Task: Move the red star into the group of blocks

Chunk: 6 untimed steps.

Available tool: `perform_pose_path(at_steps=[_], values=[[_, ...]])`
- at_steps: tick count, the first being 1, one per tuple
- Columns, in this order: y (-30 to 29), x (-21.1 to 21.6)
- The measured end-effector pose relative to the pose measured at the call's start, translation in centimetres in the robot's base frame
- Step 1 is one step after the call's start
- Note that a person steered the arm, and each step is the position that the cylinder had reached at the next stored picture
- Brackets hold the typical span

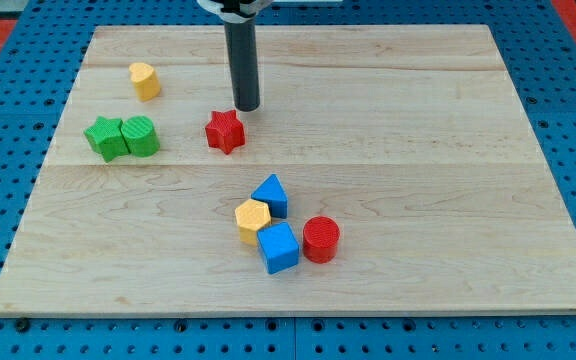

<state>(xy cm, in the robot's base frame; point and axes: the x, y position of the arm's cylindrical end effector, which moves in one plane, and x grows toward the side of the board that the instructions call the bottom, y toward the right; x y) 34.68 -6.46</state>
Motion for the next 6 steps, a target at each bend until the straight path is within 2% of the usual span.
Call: perform_pose_path(at_steps=[2,3,4,5,6], values=[[-5.2,0.9],[3.9,6.3],[5.1,6.4],[4.8,9.8],[6.4,5.3]])
